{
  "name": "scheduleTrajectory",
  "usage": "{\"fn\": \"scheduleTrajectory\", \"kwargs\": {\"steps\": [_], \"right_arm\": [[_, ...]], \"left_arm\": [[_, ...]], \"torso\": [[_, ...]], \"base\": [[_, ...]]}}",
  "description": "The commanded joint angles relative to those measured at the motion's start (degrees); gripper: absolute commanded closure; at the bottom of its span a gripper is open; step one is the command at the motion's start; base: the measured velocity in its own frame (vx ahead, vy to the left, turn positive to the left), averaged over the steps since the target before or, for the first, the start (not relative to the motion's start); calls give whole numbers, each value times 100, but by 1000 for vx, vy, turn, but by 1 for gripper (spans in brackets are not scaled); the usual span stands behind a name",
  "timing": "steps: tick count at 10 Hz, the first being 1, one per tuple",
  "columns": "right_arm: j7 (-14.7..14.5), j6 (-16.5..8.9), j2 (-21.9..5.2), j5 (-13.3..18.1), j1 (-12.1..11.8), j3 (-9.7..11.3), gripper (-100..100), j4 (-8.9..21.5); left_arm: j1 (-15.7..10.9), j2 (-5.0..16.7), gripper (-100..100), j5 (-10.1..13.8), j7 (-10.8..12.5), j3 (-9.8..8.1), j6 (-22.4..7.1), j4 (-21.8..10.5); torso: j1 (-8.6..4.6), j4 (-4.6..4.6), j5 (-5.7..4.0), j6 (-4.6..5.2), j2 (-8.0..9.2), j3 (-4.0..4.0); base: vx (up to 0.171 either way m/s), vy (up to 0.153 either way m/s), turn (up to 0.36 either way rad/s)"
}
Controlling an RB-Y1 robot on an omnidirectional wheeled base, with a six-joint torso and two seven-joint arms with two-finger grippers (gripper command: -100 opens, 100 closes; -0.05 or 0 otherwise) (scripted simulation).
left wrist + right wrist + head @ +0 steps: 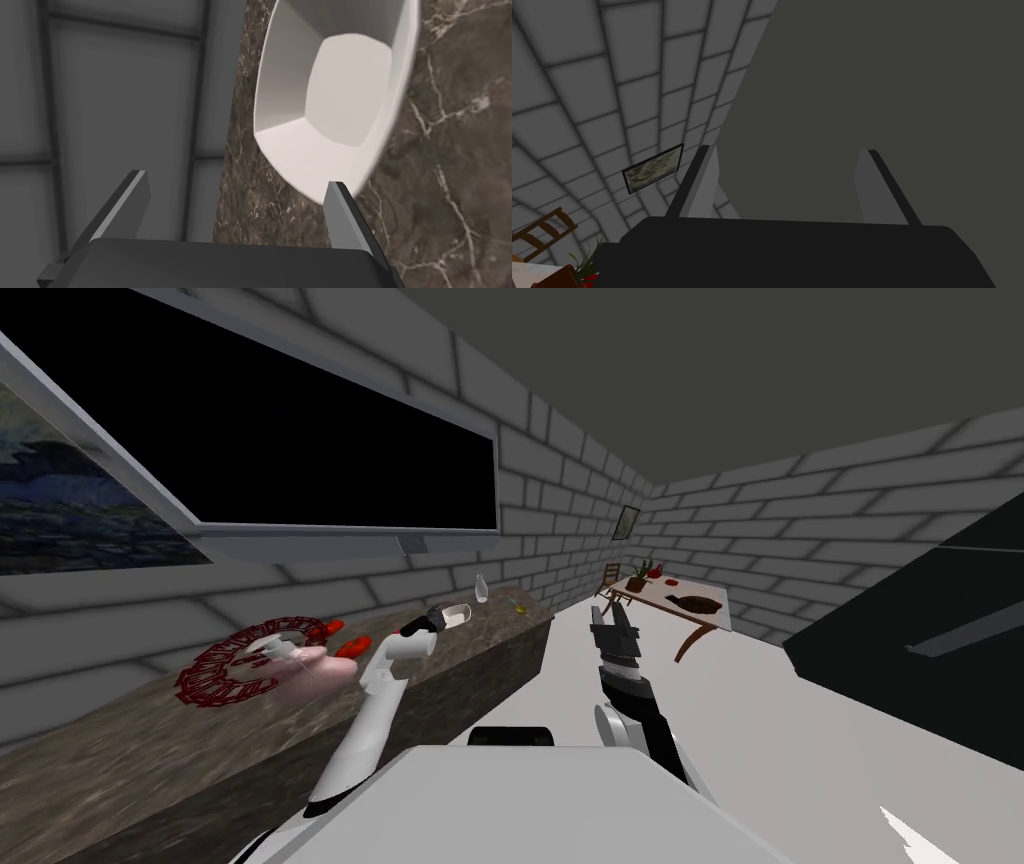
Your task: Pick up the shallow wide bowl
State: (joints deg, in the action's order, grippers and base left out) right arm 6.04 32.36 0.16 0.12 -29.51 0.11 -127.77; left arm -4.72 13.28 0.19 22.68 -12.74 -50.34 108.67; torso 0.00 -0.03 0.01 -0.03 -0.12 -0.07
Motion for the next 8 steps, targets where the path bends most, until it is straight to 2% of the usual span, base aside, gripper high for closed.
{"fn": "scheduleTrajectory", "kwargs": {"steps": [1, 4, 5, 8], "right_arm": [[0, 0, 0, 0, 0, 0, 0, 0], [0, 0, 0, 0, 0, 0, 0, 0], [0, 0, 0, 0, -1, 0, 0, 0], [0, 0, 0, 0, -1, 0, 0, 0]], "left_arm": [[-58, 46, -100, 67, 126, -10, -286, -163], [-88, 127, -100, 195, 318, -16, -778, -447], [-88, 127, -100, 195, 318, -16, -778, -447], [-66, 175, -100, 287, 447, -11, -1094, -675]], "torso": [[0, 0, 0, 0, 0, 0], [1, -2, 0, 0, -9, -5], [1, -2, 0, -2, -8, -5], [1, 0, 0, -3, 0, 0]], "base": [[27, 1, -212], [41, 6, -192], [22, 5, -49], [25, 5, -118]]}}
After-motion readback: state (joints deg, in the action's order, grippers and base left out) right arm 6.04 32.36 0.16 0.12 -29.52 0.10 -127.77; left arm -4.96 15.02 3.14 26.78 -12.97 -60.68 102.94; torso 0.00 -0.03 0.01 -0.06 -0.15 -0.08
